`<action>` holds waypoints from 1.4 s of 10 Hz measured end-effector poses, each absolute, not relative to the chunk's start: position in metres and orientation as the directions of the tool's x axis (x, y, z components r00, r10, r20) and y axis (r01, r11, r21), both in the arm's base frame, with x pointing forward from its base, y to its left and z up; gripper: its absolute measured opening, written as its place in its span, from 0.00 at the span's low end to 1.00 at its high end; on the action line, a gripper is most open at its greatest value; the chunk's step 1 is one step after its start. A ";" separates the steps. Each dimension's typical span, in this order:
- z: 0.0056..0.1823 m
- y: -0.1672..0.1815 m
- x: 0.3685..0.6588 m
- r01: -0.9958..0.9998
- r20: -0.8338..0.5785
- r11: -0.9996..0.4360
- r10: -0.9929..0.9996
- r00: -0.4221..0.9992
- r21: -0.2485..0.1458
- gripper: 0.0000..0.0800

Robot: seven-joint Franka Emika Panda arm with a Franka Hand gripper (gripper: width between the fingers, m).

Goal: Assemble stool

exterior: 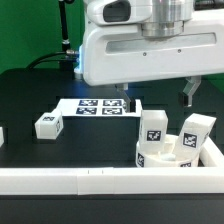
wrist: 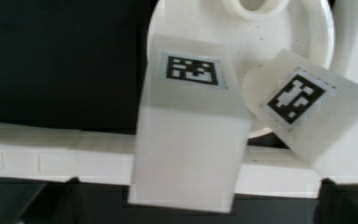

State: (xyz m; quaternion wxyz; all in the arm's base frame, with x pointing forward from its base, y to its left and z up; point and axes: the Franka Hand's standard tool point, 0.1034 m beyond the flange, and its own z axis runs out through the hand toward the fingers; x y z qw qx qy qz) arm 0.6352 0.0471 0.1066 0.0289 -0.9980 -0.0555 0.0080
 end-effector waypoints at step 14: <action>0.088 0.044 0.620 -0.016 -0.046 -0.998 -0.014 0.999 -0.054 0.42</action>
Offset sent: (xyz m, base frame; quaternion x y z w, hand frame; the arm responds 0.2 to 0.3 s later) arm -0.0105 -0.0005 -0.0124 0.0003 0.0019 -0.0025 1.0000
